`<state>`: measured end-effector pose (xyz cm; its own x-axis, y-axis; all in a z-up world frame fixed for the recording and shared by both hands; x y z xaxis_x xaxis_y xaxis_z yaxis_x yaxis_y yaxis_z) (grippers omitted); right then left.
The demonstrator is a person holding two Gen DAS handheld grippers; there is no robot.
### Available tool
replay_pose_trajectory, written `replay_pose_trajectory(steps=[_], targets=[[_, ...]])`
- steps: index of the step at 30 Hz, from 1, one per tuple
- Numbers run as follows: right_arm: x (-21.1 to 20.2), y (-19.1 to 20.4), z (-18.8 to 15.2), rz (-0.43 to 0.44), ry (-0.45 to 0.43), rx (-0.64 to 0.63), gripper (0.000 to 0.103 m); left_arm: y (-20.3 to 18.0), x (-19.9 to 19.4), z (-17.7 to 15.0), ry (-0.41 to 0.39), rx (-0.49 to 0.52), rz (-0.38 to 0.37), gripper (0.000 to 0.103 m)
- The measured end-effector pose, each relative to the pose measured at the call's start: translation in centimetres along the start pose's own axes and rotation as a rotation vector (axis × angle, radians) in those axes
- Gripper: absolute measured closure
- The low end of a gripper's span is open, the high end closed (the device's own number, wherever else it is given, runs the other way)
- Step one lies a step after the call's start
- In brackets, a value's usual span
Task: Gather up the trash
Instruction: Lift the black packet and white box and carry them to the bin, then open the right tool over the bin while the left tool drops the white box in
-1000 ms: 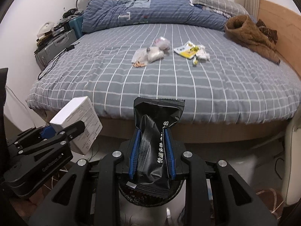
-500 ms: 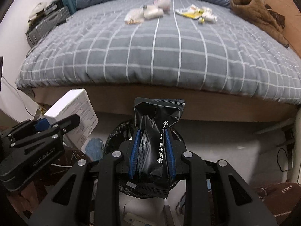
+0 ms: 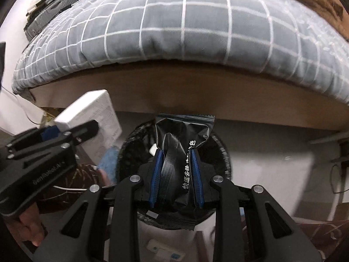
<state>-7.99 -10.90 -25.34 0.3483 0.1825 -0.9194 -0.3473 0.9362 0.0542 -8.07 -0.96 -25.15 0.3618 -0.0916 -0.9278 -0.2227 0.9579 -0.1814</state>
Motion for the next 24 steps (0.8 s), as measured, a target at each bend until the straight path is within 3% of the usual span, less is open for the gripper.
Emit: replay_pose_trajectory(steps=[13, 24], targets=[[3.8, 1.6, 0.1, 0.051, 0.062, -0.026, 0.074, 4.2, 2.6, -0.6, 0.043, -0.035, 0.067, 0.064], [3.8, 4.1, 0.6, 0.035, 0.043, -0.090, 0.061, 6.8, 2.6, -0.6, 0.041, -0.073, 0.079, 0.064]])
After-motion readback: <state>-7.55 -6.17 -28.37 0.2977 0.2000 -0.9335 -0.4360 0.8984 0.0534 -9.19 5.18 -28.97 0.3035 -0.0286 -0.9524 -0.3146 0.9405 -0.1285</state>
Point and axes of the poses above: each gripper's, at about its wrist camera, not at the fingertips, and x roughly the way its jaws point, y to its left, z to its top, the point moved 5 cm from there along x, roughly the way its jaws point, and after that the axes turned 11 degrees about -x, right-handed, at the moved point
